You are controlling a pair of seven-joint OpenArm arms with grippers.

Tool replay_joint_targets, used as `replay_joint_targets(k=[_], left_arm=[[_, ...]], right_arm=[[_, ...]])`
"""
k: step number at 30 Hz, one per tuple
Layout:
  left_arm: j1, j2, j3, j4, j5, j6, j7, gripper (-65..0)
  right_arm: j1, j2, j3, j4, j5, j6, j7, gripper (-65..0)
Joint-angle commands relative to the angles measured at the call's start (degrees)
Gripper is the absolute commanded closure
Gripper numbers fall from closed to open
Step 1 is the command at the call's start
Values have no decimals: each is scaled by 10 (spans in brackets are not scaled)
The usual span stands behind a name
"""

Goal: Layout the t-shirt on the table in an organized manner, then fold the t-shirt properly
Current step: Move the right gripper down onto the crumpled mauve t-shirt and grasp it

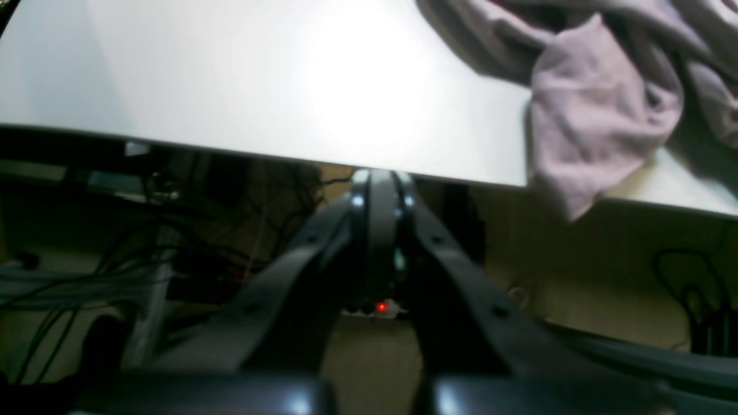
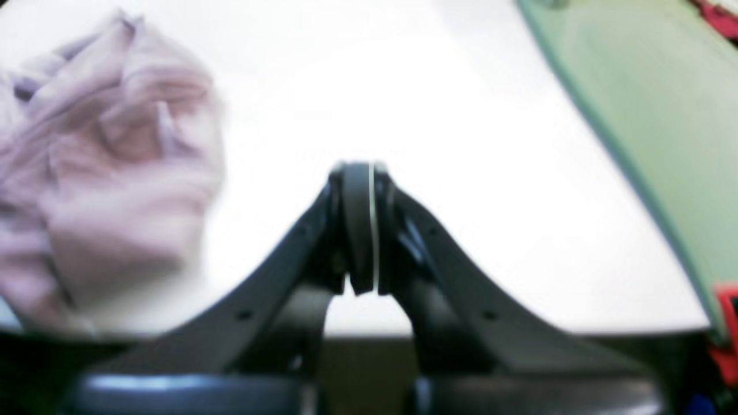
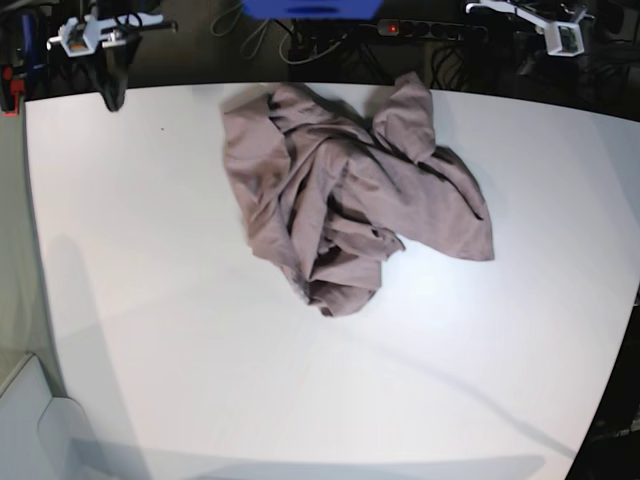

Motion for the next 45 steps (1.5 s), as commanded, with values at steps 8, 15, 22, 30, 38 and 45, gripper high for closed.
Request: replay_joint_targets(k=[8,15,22,30,38,45], left_arm=[[-47,-51,-55,25,-114,0,107,0],[-69,-40,-204,36,-324,-1,251,0],[-104,-3,-312,36,-365,-68,347,0],[-191,65,-415,34,-357,-170,499,0],[-275,91,-374,35,-180,-170,513,0],[-292,116,-268,34,-43,-170,458,0]], right_arm=[[83,-26,-39,127,17,-4,-222,0],[156,-31,-41,191,18,-4,-349,0],[236,-30,-50,191,19,-4,-466,-49],[301,-28,-107,191,19,2,-561,-205],[381,-41,-122,190,19,56,-660,-206],[456,-56,-121,166,18,95,-744,-206]])
